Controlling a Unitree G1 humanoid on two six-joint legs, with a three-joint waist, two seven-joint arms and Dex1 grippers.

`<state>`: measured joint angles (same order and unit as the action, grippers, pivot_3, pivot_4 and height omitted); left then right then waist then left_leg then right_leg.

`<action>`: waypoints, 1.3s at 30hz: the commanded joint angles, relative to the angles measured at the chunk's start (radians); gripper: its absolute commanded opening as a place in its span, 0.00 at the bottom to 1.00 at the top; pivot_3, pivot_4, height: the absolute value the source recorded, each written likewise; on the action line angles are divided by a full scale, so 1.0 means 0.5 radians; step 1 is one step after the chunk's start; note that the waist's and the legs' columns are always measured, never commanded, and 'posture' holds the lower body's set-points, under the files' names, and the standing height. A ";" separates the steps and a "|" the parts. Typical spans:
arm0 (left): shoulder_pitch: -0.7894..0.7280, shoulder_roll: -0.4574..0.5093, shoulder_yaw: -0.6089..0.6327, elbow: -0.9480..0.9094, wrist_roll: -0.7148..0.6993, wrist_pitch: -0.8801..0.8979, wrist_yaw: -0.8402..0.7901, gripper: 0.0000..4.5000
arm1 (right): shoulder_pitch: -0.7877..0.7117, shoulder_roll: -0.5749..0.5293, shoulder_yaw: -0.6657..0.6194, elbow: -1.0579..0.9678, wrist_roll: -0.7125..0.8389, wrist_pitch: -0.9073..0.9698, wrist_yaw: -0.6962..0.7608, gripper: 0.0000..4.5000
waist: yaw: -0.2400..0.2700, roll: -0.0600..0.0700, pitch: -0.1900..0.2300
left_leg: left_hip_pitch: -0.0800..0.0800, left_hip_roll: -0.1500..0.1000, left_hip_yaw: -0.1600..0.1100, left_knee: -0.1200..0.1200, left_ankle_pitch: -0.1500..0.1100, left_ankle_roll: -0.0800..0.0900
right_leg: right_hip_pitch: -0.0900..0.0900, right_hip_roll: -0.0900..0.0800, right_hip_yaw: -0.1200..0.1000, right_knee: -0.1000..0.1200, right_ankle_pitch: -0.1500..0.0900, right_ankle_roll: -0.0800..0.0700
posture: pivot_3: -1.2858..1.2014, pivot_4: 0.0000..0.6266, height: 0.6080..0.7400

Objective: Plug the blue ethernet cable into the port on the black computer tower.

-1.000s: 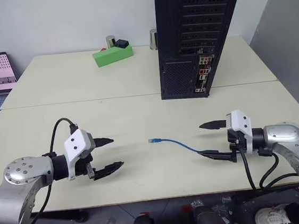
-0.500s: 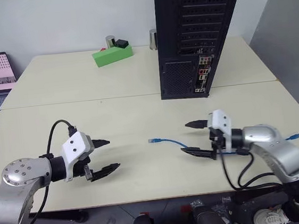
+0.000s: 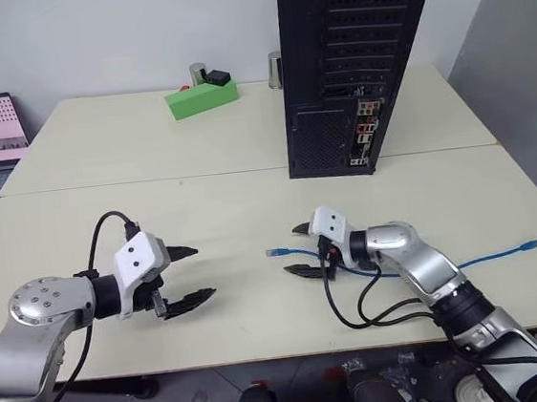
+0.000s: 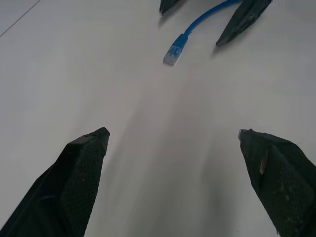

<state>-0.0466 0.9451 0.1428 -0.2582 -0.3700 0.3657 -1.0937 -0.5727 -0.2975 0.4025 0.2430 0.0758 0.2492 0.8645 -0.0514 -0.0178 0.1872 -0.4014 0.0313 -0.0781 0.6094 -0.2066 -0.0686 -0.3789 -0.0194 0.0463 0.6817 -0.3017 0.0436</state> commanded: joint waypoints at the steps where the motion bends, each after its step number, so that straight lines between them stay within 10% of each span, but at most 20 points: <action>1: -0.036 0.002 -0.012 -0.014 -0.007 -0.030 -0.029 1.00 | -0.058 0.036 0.009 0.055 -0.064 -0.074 -0.001 1.00 | 0.000 0.000 0.000 | 0.000 0.000 0.000 0.000 0.000 0.000 | 0.000 0.000 0.000 0.000 0.000 0.000 | 0.52 0.24 1.00; 7: -0.071 -0.002 -0.043 0.001 -0.029 -0.058 -0.092 1.00 | -0.063 0.057 0.004 0.096 -0.122 -0.063 -0.009 0.82 | -0.001 0.000 0.000 | 0.000 0.000 0.000 0.000 0.000 0.000 | 0.000 0.001 0.000 0.001 0.000 0.000 | 0.52 0.24 1.00; 21: -0.216 -0.066 -0.212 0.137 0.059 -0.220 -0.175 1.00 | -0.068 0.007 0.007 -0.008 -0.185 -0.034 0.033 0.03 | 0.002 0.000 0.000 | 0.000 0.000 0.000 0.000 0.000 0.000 | 0.000 0.001 0.000 0.001 0.000 0.000 | 0.52 0.24 1.00; 39: -0.748 -0.437 -0.577 0.607 0.242 -0.485 -0.295 1.00 | 0.029 -0.172 0.068 -0.687 -0.143 0.183 0.293 0.02 | 0.005 0.000 0.000 | -0.002 -0.001 -0.002 0.001 0.000 0.000 | 0.000 0.001 -0.002 0.001 0.000 0.000 | 0.52 0.24 1.00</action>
<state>-0.3987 0.7304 -0.1482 0.0421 -0.2477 0.1456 -1.2232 -0.5597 -0.3756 0.4374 -0.0493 -0.0128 0.3377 1.0017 -0.0489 -0.0179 0.1872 -0.4023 0.0306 -0.0791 0.6099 -0.2066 -0.0686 -0.3791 -0.0192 0.0454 0.6821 -0.3017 0.0437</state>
